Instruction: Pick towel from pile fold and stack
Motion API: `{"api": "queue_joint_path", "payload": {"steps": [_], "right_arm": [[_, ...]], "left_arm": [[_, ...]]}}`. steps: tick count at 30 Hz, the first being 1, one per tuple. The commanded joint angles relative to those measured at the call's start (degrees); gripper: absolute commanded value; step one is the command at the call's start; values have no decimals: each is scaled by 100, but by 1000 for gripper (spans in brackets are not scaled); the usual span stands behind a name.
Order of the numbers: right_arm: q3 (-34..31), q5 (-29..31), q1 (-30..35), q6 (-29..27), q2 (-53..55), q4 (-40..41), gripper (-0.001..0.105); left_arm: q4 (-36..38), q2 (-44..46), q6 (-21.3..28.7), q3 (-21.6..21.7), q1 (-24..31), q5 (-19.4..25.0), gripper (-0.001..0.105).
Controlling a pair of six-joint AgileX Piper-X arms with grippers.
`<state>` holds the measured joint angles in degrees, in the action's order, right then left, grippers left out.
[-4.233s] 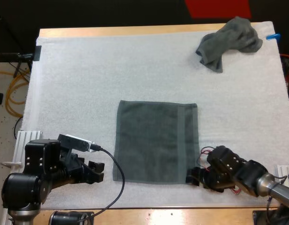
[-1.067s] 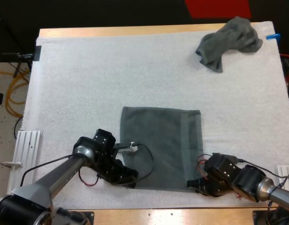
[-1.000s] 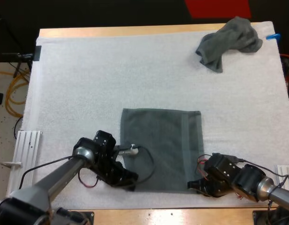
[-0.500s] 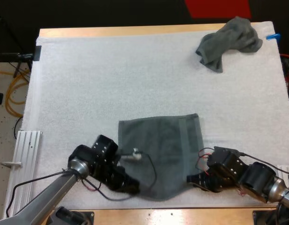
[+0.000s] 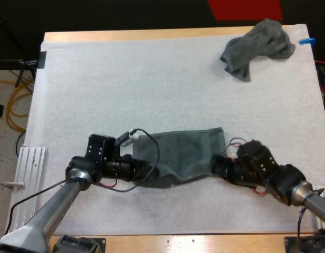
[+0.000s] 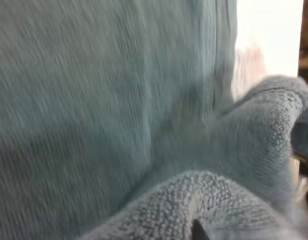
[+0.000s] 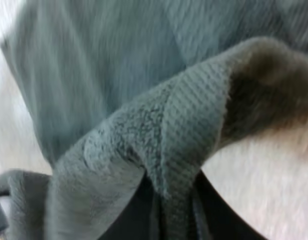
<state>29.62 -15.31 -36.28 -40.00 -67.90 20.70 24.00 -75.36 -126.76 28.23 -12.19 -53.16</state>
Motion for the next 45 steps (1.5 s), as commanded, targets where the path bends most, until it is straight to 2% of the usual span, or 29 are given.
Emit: {"api": "queue_joint_path", "payload": {"steps": [1, 6, 11, 16, 26, 28, 29, 30, 32, 34, 36, 37, 42, 45], "right_arm": [[29, -57, 158, -2, -84, -145, 0], [29, -104, 428, -2, -496, -793, 0], [29, -91, 433, -2, -772, -1167, 0], [29, 270, 433, -2, -797, -1335, 0], [29, 260, 433, -102, -797, -1275, 0], [29, 262, 433, -114, -797, -1292, 1], [29, 262, 433, -115, -797, -1312, 4], [29, 259, 433, -114, -797, -1356, 11], [29, 225, 433, -114, -797, -1468, 27], [29, 224, 433, -143, -797, -1720, 52], [29, 229, 433, -340, -797, -2014, 68], [29, 253, 433, -549, -797, -2234, 73], [32, 257, 433, -1188, -797, -3215, 62], [83, 222, 433, -1285, -754, -3405, 60]], "left_arm": [[-362, -73, -172, -2, 85, -79, 0], [-1162, -375, -544, -2, 300, -53, 0], [-1439, -609, -543, -2, 342, 184, 0], [-1802, -704, -543, -2, 342, 336, 0], [-1913, -704, -438, -2, 342, 532, 0], [-1913, -704, -333, -2, 342, 538, 6], [-1913, -704, -307, -2, 342, 538, 9], [-1913, -704, -269, -2, 342, 538, 14], [-1913, -704, -235, -2, 342, 538, 22], [-1913, -704, -152, -2, 342, 538, 32], [-1941, -704, -49, -2, 342, 538, 40], [-2002, -704, 2, -2, 342, 538, 44], [-2277, -701, 35, 153, 342, 538, 45], [-2262, -594, 191, 343, 342, 437, 45]]}}
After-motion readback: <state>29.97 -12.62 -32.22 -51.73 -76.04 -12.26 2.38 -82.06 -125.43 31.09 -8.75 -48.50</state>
